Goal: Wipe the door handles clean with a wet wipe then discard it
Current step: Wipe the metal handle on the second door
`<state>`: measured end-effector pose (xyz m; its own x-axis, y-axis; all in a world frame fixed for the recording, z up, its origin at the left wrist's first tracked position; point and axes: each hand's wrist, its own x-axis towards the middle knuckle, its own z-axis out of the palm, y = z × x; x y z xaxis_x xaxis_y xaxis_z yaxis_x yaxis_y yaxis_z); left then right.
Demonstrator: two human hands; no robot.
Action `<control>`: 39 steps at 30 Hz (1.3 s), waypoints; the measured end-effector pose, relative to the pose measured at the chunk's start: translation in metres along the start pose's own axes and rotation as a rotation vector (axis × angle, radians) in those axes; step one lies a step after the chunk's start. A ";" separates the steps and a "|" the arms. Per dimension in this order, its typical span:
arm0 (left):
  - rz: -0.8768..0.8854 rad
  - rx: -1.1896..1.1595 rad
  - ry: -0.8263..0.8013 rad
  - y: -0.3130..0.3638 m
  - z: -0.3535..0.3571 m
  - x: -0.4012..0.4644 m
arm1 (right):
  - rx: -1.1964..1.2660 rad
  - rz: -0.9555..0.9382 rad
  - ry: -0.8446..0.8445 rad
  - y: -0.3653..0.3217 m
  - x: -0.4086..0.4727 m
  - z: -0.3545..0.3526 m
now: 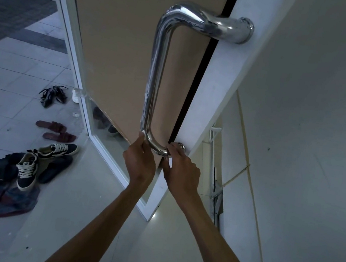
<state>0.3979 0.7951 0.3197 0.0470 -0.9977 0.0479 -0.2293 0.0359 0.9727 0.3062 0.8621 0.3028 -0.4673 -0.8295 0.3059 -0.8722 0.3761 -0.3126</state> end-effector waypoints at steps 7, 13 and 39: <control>0.006 -0.155 0.003 0.018 -0.005 0.008 | 0.006 0.017 0.036 -0.002 0.000 0.007; -0.007 -0.246 -0.034 0.027 -0.008 0.004 | -0.015 0.029 0.035 -0.003 0.001 0.008; 0.646 -0.159 -0.301 0.016 -0.046 0.075 | -0.145 0.373 -0.040 -0.060 0.007 -0.002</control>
<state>0.4426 0.7231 0.3490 -0.3248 -0.7463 0.5810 0.0243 0.6076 0.7939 0.3552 0.8347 0.3255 -0.7522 -0.6394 0.1592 -0.6565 0.7066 -0.2641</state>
